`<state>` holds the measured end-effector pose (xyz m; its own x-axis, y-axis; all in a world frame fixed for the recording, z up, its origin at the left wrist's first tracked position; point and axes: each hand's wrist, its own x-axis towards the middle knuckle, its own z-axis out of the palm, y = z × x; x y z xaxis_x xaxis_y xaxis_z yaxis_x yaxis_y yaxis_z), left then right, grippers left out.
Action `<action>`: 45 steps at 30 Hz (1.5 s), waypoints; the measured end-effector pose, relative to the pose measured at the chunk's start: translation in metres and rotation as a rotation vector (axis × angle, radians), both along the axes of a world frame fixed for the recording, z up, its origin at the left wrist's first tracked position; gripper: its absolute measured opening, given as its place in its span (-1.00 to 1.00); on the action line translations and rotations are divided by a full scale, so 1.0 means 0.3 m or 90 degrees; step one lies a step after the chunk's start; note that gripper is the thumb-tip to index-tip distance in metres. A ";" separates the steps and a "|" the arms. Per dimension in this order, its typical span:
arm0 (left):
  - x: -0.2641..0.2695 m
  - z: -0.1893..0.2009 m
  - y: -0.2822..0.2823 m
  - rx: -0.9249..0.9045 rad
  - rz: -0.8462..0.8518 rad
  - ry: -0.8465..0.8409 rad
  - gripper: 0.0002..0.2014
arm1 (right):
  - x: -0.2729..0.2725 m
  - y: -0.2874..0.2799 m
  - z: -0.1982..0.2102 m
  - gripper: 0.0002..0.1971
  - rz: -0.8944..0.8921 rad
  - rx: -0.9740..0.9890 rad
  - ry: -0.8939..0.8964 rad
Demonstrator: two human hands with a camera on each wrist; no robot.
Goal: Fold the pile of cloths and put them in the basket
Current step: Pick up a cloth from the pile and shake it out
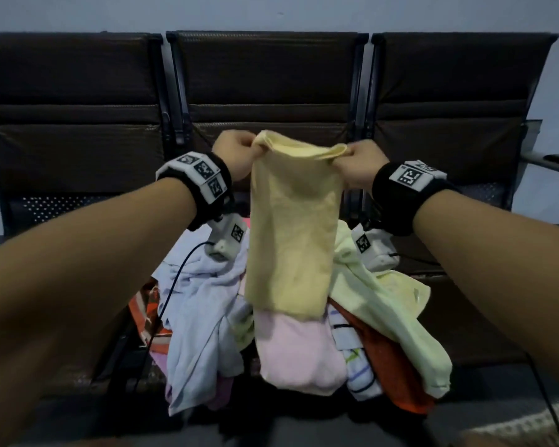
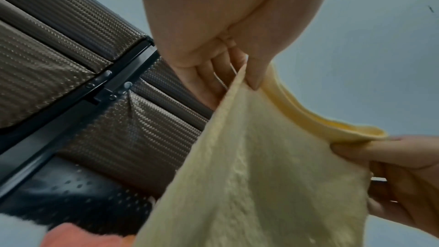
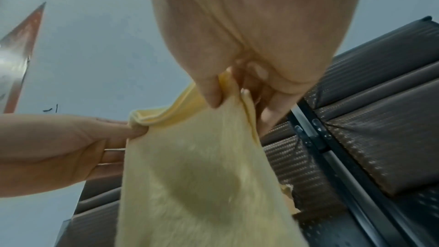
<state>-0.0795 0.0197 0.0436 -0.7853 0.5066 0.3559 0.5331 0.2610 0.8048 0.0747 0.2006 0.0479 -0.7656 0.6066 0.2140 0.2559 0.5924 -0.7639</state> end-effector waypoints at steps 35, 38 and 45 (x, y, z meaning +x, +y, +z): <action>-0.031 -0.708 -0.025 -0.109 0.055 -0.257 -0.57 | -0.109 0.041 -0.700 -0.89 0.080 -0.135 -0.141; -0.059 -0.738 0.018 -0.141 0.108 -0.216 -0.63 | -0.161 0.049 -0.732 -0.72 0.027 -0.051 -0.147; 0.001 -0.744 -0.058 -0.126 0.071 -0.071 -0.81 | -0.006 -0.029 -0.777 -0.55 0.215 0.238 -0.049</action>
